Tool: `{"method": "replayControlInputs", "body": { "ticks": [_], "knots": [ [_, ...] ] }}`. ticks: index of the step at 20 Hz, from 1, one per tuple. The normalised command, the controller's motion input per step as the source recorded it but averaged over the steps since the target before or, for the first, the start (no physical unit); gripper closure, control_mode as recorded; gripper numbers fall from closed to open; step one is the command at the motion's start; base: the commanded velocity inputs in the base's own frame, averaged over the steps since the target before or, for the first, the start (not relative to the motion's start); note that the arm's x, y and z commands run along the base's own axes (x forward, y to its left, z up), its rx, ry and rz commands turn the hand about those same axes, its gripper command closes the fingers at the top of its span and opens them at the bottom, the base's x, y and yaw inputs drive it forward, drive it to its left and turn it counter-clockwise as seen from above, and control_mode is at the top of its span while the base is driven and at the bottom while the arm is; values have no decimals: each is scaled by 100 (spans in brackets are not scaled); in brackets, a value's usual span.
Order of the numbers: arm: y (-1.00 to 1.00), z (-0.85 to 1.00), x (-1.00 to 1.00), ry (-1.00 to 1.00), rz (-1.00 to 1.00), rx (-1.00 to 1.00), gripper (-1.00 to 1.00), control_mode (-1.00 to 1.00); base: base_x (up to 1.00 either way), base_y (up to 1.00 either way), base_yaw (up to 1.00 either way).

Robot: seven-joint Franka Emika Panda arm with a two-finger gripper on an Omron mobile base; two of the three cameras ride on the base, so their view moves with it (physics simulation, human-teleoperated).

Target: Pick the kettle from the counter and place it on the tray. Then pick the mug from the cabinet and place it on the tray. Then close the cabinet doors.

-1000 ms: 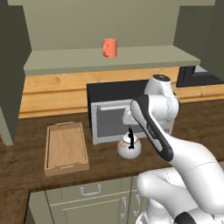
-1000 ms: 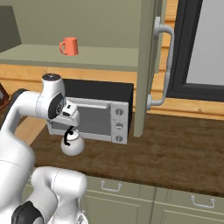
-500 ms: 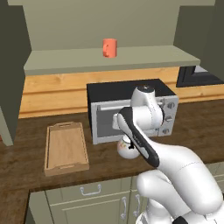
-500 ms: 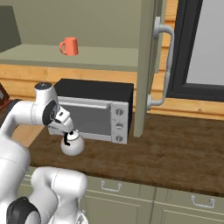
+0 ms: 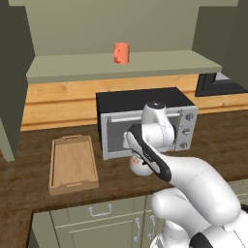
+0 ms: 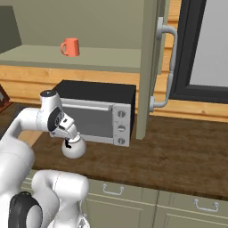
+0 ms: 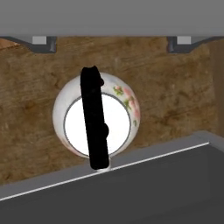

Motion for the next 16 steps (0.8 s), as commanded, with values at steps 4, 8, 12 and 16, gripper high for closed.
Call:
{"method": "replayControlInputs", "body": {
  "ticks": [4,8,12,16],
  "knots": [
    [0,-25,27,2,0,-4,-100,-100,0,0,0],
    [0,-20,28,2,0,-5,-100,-100,0,0,0],
    [-2,-18,23,0,1,-7,-100,-100,0,0,0],
    [-3,-11,11,0,2,-5,-100,-100,0,0,0]
  ]
}}
